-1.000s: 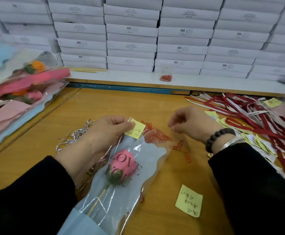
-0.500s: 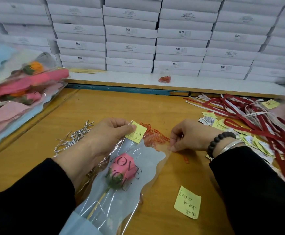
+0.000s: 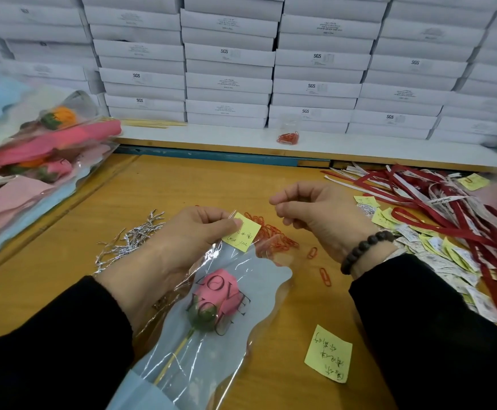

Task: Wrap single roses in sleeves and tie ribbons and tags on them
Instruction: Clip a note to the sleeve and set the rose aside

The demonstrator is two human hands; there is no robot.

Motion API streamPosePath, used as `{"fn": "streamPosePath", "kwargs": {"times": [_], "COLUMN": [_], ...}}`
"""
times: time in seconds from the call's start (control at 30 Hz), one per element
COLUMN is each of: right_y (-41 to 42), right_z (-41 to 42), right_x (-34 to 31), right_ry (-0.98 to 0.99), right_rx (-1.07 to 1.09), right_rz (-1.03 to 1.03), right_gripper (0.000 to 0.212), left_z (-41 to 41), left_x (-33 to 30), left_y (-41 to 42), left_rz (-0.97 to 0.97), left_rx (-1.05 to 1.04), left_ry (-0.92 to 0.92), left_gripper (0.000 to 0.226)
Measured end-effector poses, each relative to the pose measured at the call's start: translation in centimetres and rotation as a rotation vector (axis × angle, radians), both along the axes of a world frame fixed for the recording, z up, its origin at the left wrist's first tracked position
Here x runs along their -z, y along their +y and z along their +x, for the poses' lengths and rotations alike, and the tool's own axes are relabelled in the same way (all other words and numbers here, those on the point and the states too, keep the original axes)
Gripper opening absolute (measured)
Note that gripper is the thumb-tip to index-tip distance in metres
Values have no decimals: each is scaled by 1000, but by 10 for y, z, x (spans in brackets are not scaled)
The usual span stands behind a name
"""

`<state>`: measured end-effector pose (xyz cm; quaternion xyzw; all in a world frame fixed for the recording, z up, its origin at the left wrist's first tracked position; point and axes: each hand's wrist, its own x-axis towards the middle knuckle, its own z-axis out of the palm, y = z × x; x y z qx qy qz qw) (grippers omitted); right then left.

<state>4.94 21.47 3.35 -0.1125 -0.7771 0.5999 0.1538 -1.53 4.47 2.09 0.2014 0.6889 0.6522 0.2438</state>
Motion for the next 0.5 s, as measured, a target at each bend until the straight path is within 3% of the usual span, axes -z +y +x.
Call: {"fn": "streamPosePath", "kwargs": {"times": [0.1,0.37,0.43,0.5], "right_y": [-6,-12,-12,-9], "right_z": [-2,-6,-7,-7], "right_x": [3,4,4,5], "right_ry": [-1,33,20,-8], "right_rx": [-11,0,42,89], "right_rz": [-80,-229,-150,68], "right_gripper": [23,10,12,16], "left_z": [0,1,3,1], "left_x": [0,0,-1,-3], "left_y": [-1,1,0,-2], "left_rz": [2,-13,-13,-2], "left_rx": [20,38,47,40], "left_ry": [-27,-35,-28,-42], "left_gripper": [31,26,22,19]}}
